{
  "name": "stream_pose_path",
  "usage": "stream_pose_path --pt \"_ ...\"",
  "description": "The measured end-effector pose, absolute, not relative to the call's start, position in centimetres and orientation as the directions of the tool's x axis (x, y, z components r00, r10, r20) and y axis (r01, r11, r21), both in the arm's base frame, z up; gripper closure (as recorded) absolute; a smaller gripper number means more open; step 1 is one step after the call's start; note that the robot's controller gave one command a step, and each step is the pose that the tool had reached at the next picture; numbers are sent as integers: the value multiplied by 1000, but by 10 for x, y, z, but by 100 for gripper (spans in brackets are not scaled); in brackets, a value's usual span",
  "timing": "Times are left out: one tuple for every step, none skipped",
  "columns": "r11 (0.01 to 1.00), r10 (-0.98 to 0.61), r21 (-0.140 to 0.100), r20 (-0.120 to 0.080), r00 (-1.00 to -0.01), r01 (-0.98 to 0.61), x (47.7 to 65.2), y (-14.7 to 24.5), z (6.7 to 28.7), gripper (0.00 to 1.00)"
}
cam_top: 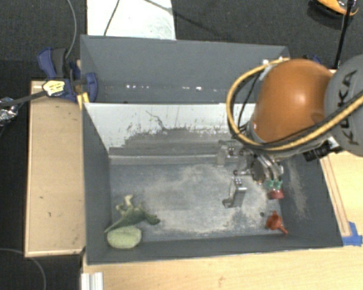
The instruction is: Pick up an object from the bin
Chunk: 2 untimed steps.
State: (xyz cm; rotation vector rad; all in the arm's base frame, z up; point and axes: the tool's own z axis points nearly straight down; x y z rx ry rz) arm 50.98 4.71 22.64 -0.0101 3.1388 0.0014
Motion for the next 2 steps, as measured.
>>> stream_pose_path --pt "1000 27 2 -10 -1000 27 525 58 189 0" --pt "1000 9 2 -3 -1000 9 509 120 70 100"
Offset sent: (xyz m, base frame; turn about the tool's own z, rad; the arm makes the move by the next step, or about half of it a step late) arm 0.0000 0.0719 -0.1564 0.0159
